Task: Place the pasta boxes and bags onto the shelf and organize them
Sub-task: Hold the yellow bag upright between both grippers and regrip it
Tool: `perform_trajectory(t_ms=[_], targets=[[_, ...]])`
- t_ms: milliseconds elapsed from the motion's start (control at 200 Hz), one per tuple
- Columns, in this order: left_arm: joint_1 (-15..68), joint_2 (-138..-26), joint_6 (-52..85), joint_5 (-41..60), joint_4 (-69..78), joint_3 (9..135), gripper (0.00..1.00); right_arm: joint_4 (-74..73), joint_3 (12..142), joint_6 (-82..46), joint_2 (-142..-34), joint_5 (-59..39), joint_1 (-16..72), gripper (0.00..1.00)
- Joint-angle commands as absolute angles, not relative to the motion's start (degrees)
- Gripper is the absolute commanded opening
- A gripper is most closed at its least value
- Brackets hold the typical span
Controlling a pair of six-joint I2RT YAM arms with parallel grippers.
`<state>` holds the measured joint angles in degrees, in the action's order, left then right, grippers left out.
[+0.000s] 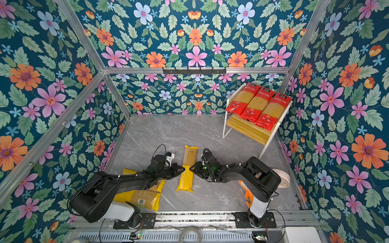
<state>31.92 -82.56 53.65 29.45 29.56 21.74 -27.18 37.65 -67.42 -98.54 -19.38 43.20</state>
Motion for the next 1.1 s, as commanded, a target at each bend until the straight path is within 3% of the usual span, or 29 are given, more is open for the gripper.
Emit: perform_trajectory(t_ms=[0, 330, 565, 955, 1095], targets=[[31.9, -82.1, 54.2, 29.8, 33.0, 22.4, 0.05, -25.6, 36.7, -68.2, -96.9, -19.0, 42.5, 0.46], [32.2, -80.3, 56.8, 28.3, 33.5, 23.0, 0.04, -22.7, 36.0, -67.8, -95.5, -17.7, 42.4, 0.48], [33.5, -79.6, 58.4, 26.2, 35.3, 22.8, 0.03, -20.1, 32.9, -66.8, -88.1, -16.3, 41.1, 0.49], [39.2, -84.1, 59.4, 22.0, 39.9, 22.7, 0.02, -4.3, 34.2, -61.0, -78.4, -11.3, 41.2, 0.49], [39.7, -83.2, 58.5, 21.3, 38.9, 21.7, 0.05, -1.9, 33.5, -59.9, -76.2, -9.8, 41.6, 0.49]])
